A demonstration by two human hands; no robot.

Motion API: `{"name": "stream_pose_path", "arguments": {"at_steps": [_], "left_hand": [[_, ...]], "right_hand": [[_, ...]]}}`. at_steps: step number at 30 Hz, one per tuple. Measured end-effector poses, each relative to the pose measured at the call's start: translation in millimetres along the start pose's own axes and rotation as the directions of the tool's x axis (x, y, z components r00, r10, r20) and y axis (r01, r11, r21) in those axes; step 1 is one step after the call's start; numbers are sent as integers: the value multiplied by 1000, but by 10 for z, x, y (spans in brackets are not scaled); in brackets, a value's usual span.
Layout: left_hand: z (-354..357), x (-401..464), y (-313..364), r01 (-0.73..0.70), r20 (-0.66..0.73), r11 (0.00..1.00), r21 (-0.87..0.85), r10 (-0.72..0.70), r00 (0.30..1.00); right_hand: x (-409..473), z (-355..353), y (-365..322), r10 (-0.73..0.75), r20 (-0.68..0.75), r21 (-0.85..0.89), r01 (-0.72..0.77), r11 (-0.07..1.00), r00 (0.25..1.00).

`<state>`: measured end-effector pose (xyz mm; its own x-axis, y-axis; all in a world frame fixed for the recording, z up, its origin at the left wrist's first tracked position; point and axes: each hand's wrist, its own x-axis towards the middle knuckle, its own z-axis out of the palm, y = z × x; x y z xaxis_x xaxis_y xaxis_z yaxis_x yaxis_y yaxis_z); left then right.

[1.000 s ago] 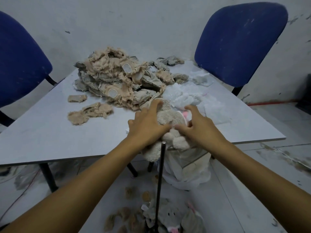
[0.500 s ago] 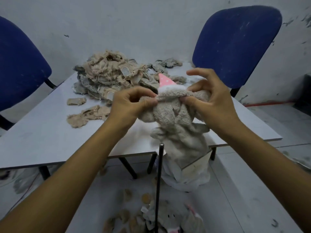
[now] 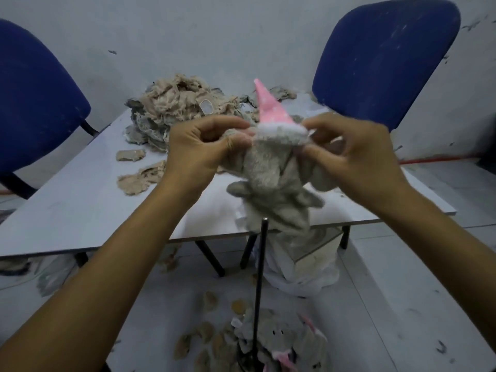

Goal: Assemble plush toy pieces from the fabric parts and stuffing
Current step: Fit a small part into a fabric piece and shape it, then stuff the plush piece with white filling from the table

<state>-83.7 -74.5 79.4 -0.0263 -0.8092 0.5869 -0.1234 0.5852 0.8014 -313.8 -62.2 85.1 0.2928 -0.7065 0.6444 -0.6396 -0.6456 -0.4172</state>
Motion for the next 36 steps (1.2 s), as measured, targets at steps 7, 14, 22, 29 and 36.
{"name": "stream_pose_path", "arguments": {"at_steps": [7, 14, 22, 29, 36], "left_hand": [[-26, -44, 19, 68, -56, 996, -57, -71, 996], [-57, -76, -37, 74, -60, 995, -60, -78, 995], [-119, -60, -15, 102, 5, 967, -234, -104, 995], [-212, -49, -134, 200, 160, 969, -143, -177, 971], [-146, -196, -699, 164, 203, 745, 646, -375, 904]], "right_hand": [[1, 7, -93, -41, 43, -93, 45, 995, 998], [-14, 76, -59, -32, 184, -111, 53, 992, 982], [52, -75, -154, 5, 60, 394, -28, 919, 998], [91, -18, -99, 68, 196, 328, -131, 936, 978], [-10, 515, 273, 265, 374, 24, -295, 955, 889]]}}
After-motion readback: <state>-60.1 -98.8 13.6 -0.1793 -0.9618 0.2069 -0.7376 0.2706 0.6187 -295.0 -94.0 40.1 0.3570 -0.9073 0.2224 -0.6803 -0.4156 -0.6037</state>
